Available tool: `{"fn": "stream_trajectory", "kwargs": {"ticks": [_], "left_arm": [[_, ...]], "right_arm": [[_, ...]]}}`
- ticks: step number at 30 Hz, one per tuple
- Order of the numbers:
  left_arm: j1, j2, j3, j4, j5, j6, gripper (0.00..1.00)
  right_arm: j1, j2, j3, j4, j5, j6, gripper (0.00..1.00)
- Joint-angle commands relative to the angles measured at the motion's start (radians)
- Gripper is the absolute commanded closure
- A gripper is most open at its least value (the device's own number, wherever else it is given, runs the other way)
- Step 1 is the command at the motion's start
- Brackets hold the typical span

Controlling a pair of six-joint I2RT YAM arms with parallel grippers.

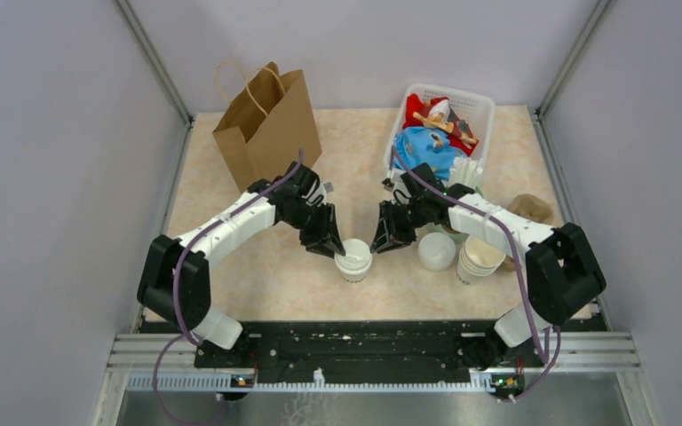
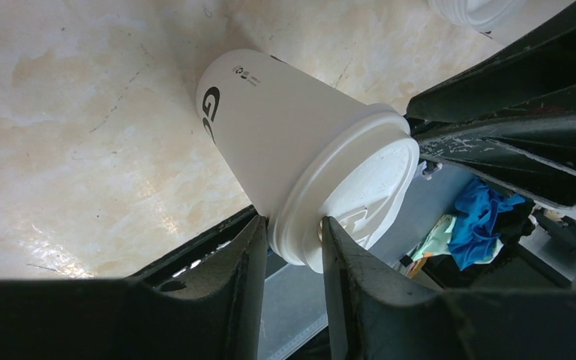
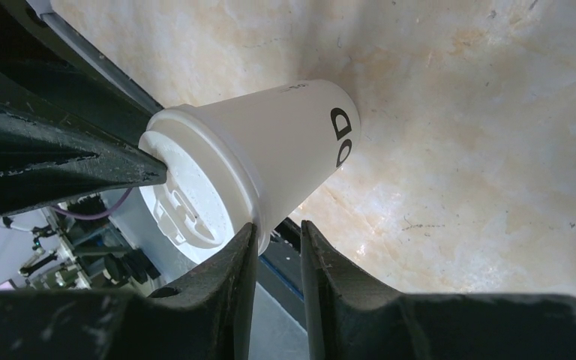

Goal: Pack the takeout coffee

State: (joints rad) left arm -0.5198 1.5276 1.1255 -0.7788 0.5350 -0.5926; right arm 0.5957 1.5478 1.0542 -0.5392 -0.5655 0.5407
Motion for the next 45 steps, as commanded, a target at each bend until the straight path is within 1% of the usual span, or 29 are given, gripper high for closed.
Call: {"fn": "stream_trajectory", "kwargs": {"ticks": [1, 2, 5, 6, 8, 10, 12, 13, 14, 16, 19, 21, 22, 26, 35, 40, 45], "left_arm": [[-0.006, -0.014, -0.046, 0.026, -0.031, 0.041, 0.6], [-0.006, -0.029, -0.039, 0.023, -0.039, 0.044, 0.57], [-0.005, -0.076, 0.0, 0.01, -0.044, 0.044, 0.43], [-0.005, -0.089, 0.017, 0.005, -0.049, 0.041, 0.36], [-0.005, -0.117, 0.034, -0.006, -0.061, 0.039, 0.26], [0.001, -0.15, 0.039, -0.012, -0.074, 0.038, 0.2], [0.008, -0.183, 0.033, -0.025, -0.089, 0.031, 0.18], [0.012, -0.199, 0.022, -0.032, -0.101, 0.027, 0.19], [0.016, -0.22, 0.004, -0.034, -0.109, 0.021, 0.24], [0.023, -0.24, -0.041, -0.024, -0.11, 0.009, 0.38], [0.031, -0.218, -0.08, -0.002, -0.069, 0.005, 0.53], [0.033, -0.175, -0.071, -0.022, -0.029, 0.014, 0.61], [0.033, -0.157, -0.066, -0.028, -0.018, 0.015, 0.62], [0.034, -0.13, -0.061, 0.006, 0.002, 0.009, 0.62], [0.034, -0.084, -0.073, 0.015, 0.016, 0.021, 0.63], [0.034, -0.062, -0.103, 0.013, -0.007, 0.034, 0.64], [0.033, -0.04, -0.151, 0.016, -0.059, 0.056, 0.65]], "right_arm": [[0.024, 0.0, -0.022, 0.025, 0.049, 0.009, 0.73], [0.024, -0.006, -0.016, 0.017, 0.053, 0.009, 0.73], [0.023, -0.024, 0.0, 0.006, 0.061, 0.016, 0.72], [0.025, -0.027, 0.007, 0.004, 0.061, 0.02, 0.72], [0.024, -0.033, 0.015, -0.001, 0.06, 0.023, 0.72], [0.024, -0.036, 0.025, -0.013, 0.061, 0.021, 0.72], [0.024, -0.037, 0.036, -0.018, 0.06, 0.019, 0.72], [0.024, -0.036, 0.041, -0.02, 0.059, 0.019, 0.71], [0.024, -0.037, 0.044, -0.023, 0.058, 0.017, 0.71], [0.024, -0.034, 0.051, -0.027, 0.055, 0.016, 0.71], [0.024, -0.03, 0.058, -0.029, 0.053, 0.015, 0.71], [0.024, -0.029, 0.06, -0.032, 0.053, 0.015, 0.71], [0.025, -0.027, 0.06, -0.033, 0.052, 0.015, 0.71], [0.025, -0.029, 0.058, -0.03, 0.05, 0.015, 0.71], [0.026, -0.023, 0.052, -0.016, 0.043, 0.024, 0.71], [0.031, -0.015, 0.045, -0.004, 0.044, 0.029, 0.71], [0.032, -0.014, 0.001, 0.029, 0.06, 0.053, 0.71]]}}
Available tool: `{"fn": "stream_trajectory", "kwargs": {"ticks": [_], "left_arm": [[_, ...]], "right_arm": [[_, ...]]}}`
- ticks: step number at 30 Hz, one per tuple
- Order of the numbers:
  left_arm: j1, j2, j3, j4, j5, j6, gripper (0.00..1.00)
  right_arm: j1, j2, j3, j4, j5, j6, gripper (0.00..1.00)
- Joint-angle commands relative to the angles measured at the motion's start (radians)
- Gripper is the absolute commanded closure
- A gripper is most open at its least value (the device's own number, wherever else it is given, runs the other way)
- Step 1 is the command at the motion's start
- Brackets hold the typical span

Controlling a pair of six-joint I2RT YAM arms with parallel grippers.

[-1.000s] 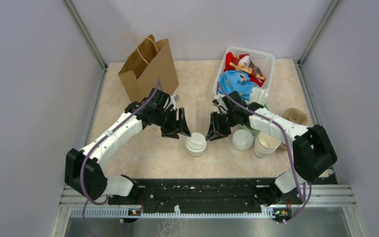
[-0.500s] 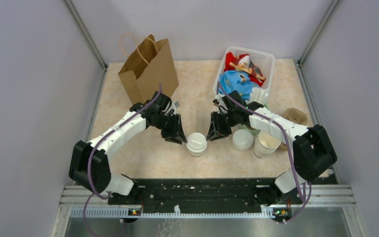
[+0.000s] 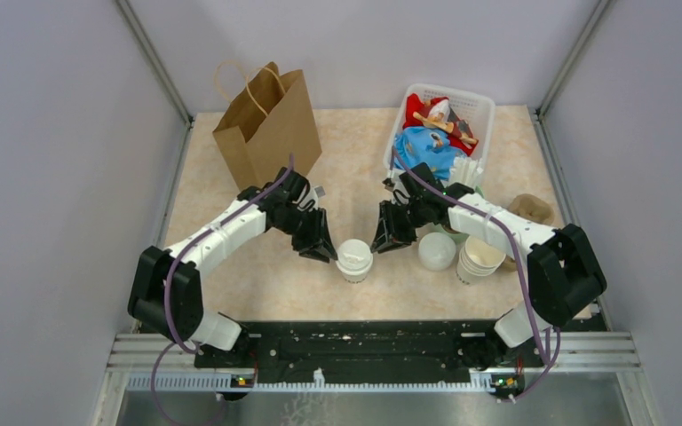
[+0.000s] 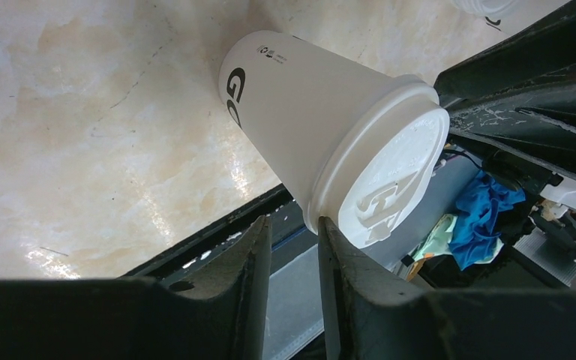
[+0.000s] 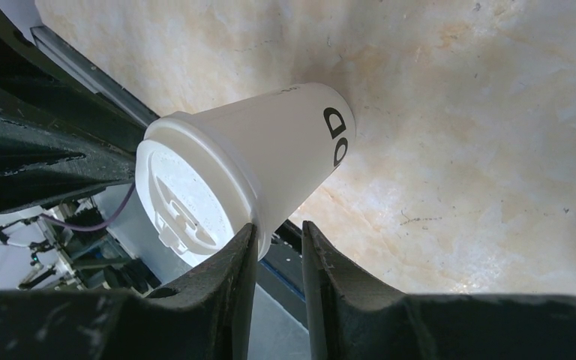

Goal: Pack the takeout coffee

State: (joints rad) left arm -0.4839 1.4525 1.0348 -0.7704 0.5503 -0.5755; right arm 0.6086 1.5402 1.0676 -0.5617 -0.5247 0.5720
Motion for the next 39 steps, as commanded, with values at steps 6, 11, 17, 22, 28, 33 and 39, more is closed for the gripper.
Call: {"fn": "stream_trajectory", "kwargs": {"ticks": [6, 11, 17, 22, 28, 33, 39], "left_arm": [[-0.021, 0.056, -0.136, 0.014, -0.161, 0.072, 0.67], [-0.022, 0.047, -0.137, -0.004, -0.196, 0.095, 0.68], [-0.02, -0.006, 0.026, -0.085, -0.134, 0.081, 0.59], [-0.02, -0.047, 0.097, -0.133, -0.137, 0.084, 0.55], [-0.021, -0.112, 0.143, -0.138, -0.099, 0.087, 0.4], [-0.017, -0.093, 0.089, 0.033, 0.072, 0.033, 0.29], [-0.017, -0.041, 0.022, 0.132, 0.155, 0.032, 0.25]], "right_arm": [[0.019, -0.016, -0.135, 0.115, 0.086, 0.052, 0.71], [0.018, -0.006, -0.128, 0.085, 0.1, 0.034, 0.71], [0.018, -0.022, 0.051, -0.032, 0.082, 0.006, 0.69], [0.017, -0.013, 0.182, -0.123, 0.057, -0.014, 0.65], [0.029, -0.045, 0.186, -0.204, -0.001, -0.034, 0.5], [0.055, -0.038, 0.152, -0.147, 0.001, -0.066, 0.38], [0.005, 0.086, 0.215, -0.112, -0.064, -0.163, 0.36]]}}
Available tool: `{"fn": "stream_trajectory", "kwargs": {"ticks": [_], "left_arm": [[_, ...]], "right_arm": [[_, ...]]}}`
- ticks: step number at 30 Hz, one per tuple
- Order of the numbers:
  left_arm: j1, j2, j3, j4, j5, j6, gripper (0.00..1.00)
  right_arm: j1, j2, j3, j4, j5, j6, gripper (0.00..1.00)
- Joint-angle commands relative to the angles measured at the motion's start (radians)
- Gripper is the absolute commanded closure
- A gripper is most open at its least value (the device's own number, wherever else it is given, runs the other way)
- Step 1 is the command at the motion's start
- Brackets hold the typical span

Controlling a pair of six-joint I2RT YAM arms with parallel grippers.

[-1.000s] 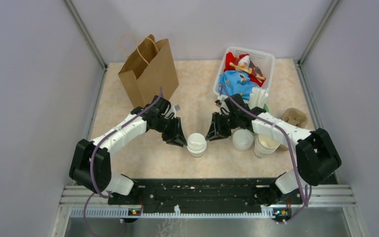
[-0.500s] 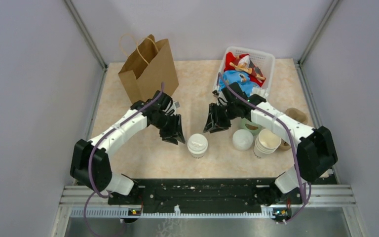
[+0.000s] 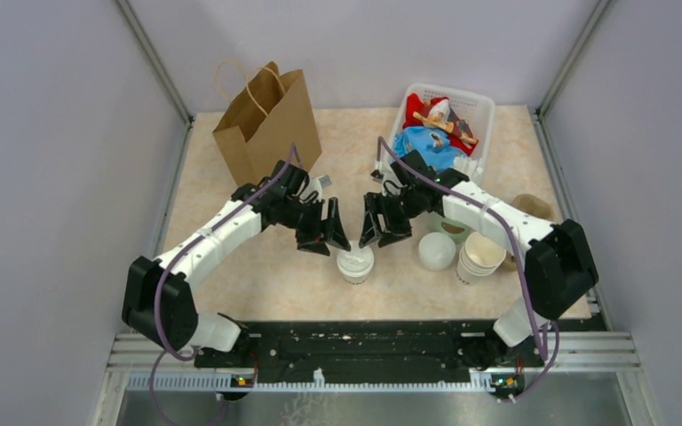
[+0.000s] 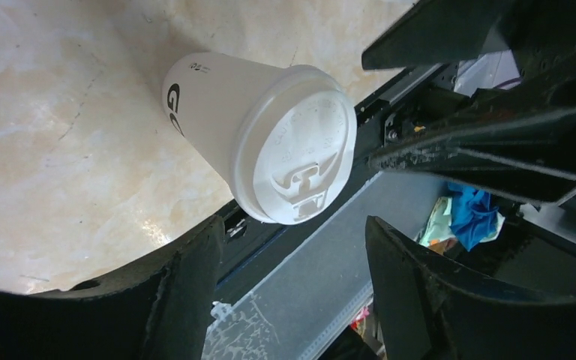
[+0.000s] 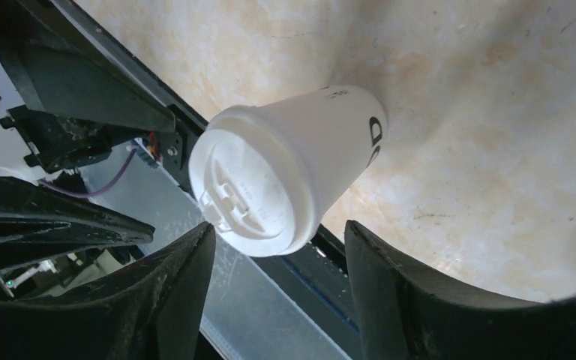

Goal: Pack the takeout coffee

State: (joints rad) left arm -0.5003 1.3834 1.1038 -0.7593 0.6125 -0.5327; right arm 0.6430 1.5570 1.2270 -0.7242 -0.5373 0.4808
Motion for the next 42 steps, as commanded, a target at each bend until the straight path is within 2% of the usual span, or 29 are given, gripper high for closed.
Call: {"fn": "stream_trajectory", "kwargs": {"ticks": [1, 4, 10, 18, 22, 26, 30, 32, 34, 39, 42], "left_arm": [[-0.001, 0.045, -0.047, 0.124, 0.088, -0.008, 0.29], [-0.005, 0.1, -0.011, 0.08, 0.041, 0.013, 0.38], [-0.006, 0.152, 0.016, 0.141, 0.051, 0.013, 0.48], [-0.007, 0.276, 0.145, 0.136, 0.053, 0.055, 0.55], [-0.006, 0.321, 0.185, 0.151, 0.075, 0.061, 0.57], [-0.009, 0.344, 0.238, 0.125, 0.046, 0.092, 0.58], [-0.008, 0.312, 0.259, 0.076, -0.012, 0.138, 0.5], [-0.009, 0.298, 0.245, 0.087, 0.001, 0.14, 0.47], [-0.009, 0.291, 0.236, 0.094, 0.017, 0.132, 0.39], [-0.008, 0.242, 0.255, 0.03, -0.036, 0.144, 0.25], [-0.008, 0.176, 0.263, -0.054, -0.092, 0.147, 0.17]], "right_arm": [[-0.029, 0.082, 0.058, 0.058, -0.062, -0.072, 0.39], [-0.027, 0.104, 0.049, 0.069, -0.074, -0.064, 0.51], [-0.013, 0.07, -0.016, 0.122, -0.086, 0.017, 0.58], [0.003, -0.067, -0.185, 0.281, -0.029, 0.281, 0.62], [0.009, -0.113, -0.215, 0.273, 0.048, 0.323, 0.63], [0.026, -0.132, -0.235, 0.295, 0.062, 0.35, 0.62], [0.038, -0.141, -0.25, 0.308, 0.072, 0.361, 0.62], [0.038, -0.15, -0.27, 0.329, 0.072, 0.374, 0.62], [0.041, -0.154, -0.276, 0.328, 0.083, 0.377, 0.61], [0.043, -0.183, -0.276, 0.311, 0.102, 0.384, 0.48], [0.029, -0.195, -0.232, 0.242, 0.108, 0.324, 0.43]]}}
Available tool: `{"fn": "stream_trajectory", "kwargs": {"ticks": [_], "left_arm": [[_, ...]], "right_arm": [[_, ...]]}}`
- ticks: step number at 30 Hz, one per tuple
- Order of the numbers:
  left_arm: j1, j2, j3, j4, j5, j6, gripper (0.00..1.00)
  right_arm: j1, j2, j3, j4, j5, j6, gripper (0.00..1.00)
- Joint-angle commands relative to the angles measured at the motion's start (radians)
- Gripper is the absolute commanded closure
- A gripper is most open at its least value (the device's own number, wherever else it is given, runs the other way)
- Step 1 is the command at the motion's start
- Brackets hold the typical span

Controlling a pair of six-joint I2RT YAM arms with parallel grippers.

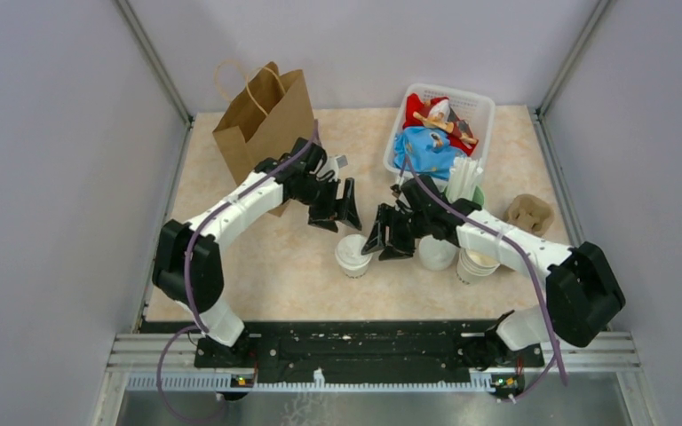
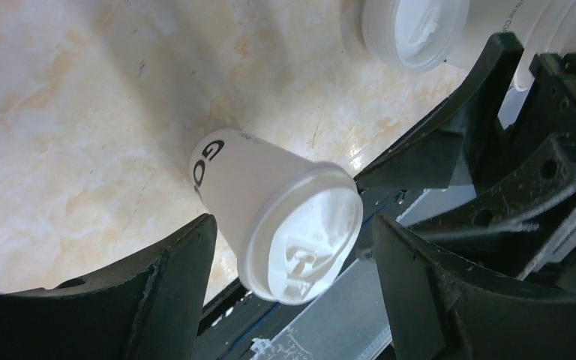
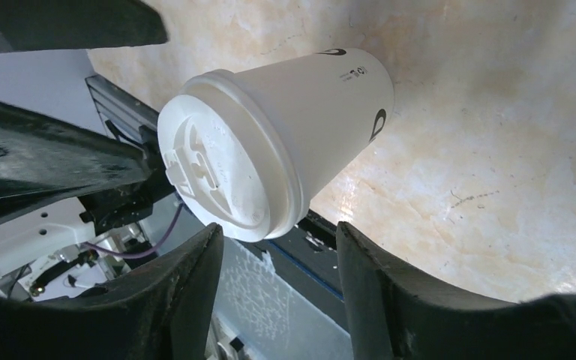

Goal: Pack the takeout coffee

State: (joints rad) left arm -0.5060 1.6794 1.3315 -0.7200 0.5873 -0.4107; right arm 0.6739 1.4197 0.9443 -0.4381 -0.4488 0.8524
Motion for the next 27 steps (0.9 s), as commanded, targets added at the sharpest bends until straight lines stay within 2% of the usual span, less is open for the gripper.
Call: {"fn": "stream_trajectory", "kwargs": {"ticks": [1, 5, 10, 17, 21, 27], "left_arm": [[-0.001, -0.147, 0.027, -0.121, -0.086, 0.014, 0.16], [0.006, -0.284, -0.091, -0.14, -0.095, -0.098, 0.16], [0.031, -0.372, -0.28, -0.047, 0.021, -0.224, 0.36], [0.041, -0.316, -0.346, 0.006, 0.076, -0.269, 0.59], [0.044, -0.34, -0.387, 0.052, 0.069, -0.296, 0.63], [0.051, -0.318, -0.4, 0.075, 0.055, -0.302, 0.65]], "right_arm": [[-0.019, -0.061, 0.066, -0.073, 0.019, -0.081, 0.41], [-0.108, -0.036, 0.121, -0.109, -0.107, -0.221, 0.39], [-0.125, 0.109, 0.281, -0.221, -0.177, -0.407, 0.41], [-0.124, 0.202, 0.319, -0.172, -0.257, -0.427, 0.44], [-0.119, 0.222, 0.312, -0.177, -0.27, -0.456, 0.44], [-0.098, 0.234, 0.299, -0.17, -0.264, -0.461, 0.46]]}}
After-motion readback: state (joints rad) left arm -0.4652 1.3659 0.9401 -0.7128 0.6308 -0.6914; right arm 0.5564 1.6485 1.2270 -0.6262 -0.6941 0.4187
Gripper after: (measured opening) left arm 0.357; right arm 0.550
